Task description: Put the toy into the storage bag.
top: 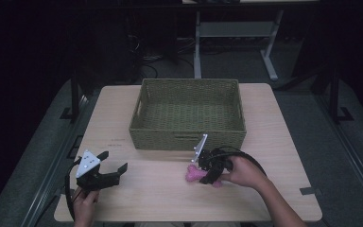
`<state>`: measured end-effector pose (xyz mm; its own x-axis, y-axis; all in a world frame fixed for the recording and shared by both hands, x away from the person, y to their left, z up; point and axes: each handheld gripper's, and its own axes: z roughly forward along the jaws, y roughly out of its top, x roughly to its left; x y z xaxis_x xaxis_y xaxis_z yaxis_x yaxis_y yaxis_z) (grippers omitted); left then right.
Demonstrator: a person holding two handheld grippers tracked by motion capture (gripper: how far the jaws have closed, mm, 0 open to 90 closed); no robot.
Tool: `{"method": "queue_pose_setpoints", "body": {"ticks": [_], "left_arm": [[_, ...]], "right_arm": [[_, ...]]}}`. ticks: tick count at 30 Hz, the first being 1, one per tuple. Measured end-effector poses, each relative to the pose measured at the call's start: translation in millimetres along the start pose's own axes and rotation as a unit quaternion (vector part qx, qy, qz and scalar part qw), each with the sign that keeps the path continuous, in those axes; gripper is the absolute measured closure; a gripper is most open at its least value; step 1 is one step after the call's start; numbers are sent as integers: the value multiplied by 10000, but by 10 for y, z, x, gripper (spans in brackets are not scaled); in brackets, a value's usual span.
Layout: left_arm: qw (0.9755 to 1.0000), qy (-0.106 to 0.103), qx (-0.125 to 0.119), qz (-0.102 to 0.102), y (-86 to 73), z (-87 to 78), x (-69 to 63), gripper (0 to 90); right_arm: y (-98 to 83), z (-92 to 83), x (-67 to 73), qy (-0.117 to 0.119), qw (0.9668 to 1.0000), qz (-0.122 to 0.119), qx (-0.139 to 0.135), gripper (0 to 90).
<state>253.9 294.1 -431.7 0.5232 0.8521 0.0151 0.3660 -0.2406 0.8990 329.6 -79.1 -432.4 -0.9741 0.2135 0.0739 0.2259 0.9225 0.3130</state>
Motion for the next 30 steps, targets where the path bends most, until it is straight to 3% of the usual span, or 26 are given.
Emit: {"method": "queue_pose_setpoints", "body": {"ticks": [9, 19, 23, 30], "left_arm": [[10000, 10, 8, -15, -2, -3, 10, 138], [10000, 14, -5, -40, -5, -9, 17, 138], [10000, 19, -4, -38, -4, -7, 21, 138], [10000, 16, 11, -10, -2, -2, 5, 138]], "right_arm": [[20, 46, 33, -172, 9995, -238, 121, 560], [14, 31, 9, -83, 9996, -249, 115, 582], [-4, -71, -43, 82, 9997, -164, -132, 583], [22, -286, -78, 190, 9991, -230, -301, 584]]}}
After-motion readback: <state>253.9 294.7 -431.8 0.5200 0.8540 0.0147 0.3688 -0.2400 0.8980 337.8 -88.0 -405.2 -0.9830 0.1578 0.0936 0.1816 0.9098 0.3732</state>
